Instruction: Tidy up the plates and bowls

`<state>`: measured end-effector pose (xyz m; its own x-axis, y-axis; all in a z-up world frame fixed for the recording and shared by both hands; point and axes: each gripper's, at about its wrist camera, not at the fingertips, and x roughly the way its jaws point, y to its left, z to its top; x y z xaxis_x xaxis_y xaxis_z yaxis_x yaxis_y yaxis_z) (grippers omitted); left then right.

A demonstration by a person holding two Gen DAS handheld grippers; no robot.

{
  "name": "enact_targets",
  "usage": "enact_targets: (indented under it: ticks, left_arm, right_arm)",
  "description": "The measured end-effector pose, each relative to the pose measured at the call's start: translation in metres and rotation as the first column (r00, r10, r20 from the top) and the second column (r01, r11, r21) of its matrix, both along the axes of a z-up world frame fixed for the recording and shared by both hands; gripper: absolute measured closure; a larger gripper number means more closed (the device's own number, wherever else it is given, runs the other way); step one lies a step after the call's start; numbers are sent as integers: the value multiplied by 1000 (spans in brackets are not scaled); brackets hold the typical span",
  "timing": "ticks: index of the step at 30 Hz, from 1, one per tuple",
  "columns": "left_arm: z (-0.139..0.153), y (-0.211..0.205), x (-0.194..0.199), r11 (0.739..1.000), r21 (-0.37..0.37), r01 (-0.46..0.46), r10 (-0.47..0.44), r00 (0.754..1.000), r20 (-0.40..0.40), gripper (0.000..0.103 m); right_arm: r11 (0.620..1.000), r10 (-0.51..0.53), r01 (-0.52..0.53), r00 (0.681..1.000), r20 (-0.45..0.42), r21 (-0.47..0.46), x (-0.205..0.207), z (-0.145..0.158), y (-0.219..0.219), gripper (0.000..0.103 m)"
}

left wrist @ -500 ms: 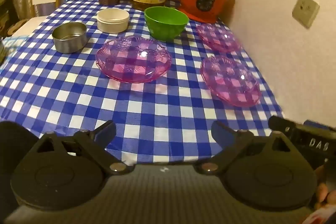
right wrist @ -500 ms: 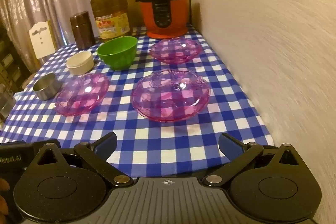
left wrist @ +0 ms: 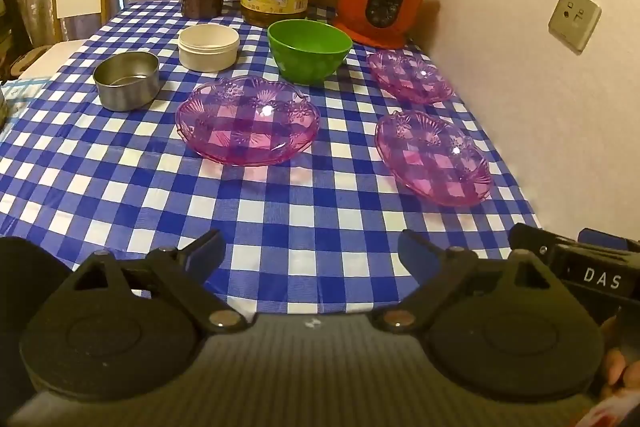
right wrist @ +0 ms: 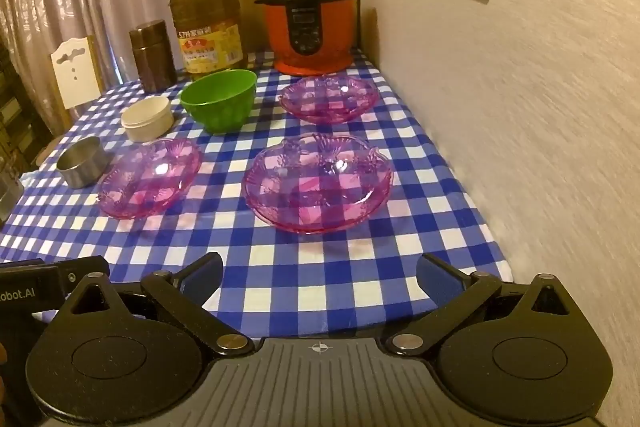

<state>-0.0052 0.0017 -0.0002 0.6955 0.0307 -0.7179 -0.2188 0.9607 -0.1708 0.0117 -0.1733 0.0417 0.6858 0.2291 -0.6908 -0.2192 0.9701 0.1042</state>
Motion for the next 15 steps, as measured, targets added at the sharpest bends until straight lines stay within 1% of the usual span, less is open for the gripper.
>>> enact_targets:
  ticks: [1,15]
  left_arm:
    - [0,0,0,1000,0,1,-1,1000,1,11]
    - [0,3,-1,1000,-4,14,-14,1000,-3,11]
  right_arm:
    - [1000,7,-7,1000,1,-1,3,3,0,1]
    - [1000,8,-8,1000,1,-1,3,1,0,1]
